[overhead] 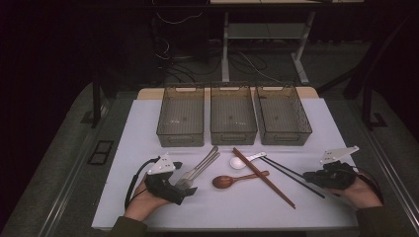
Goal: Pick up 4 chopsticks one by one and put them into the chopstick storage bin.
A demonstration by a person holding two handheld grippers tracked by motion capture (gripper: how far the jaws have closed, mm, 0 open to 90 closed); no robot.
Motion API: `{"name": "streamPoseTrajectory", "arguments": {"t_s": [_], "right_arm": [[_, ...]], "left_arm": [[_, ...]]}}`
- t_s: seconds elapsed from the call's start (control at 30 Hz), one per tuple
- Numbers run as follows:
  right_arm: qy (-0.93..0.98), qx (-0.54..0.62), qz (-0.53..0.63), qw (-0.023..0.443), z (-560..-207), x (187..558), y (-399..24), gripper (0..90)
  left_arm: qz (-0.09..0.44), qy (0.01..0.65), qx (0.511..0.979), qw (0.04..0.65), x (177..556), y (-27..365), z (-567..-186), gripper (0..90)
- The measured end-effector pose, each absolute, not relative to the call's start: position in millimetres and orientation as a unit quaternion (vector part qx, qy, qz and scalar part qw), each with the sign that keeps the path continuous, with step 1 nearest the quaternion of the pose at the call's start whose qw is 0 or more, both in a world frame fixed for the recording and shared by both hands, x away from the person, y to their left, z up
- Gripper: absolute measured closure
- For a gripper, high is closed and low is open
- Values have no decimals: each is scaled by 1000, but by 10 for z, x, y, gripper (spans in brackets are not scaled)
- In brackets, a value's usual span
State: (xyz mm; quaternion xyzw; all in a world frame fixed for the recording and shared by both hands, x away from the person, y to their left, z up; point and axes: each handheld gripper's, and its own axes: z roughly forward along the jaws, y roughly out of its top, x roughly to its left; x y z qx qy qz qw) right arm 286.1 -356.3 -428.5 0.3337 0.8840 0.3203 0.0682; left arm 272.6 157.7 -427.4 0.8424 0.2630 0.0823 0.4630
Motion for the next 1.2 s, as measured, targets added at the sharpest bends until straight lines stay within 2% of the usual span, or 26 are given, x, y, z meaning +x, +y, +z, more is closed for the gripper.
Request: {"name": "streamPoseTrajectory", "arguments": {"t_s": [0.53, 0.73, 1.2], "right_arm": [[869, 322, 370, 71, -4102, 2787, -3716, 855], [865, 324, 378, 70, -4093, 2823, -3666, 855], [859, 318, 397, 62, -4056, 2914, -3471, 854]], "left_arm": [[80, 264, 840, 467, 2726, 1605, -4282, 0], [66, 277, 829, 481, 2684, 1685, -4333, 0], [79, 281, 826, 482, 2664, 1739, -4375, 0]]}}
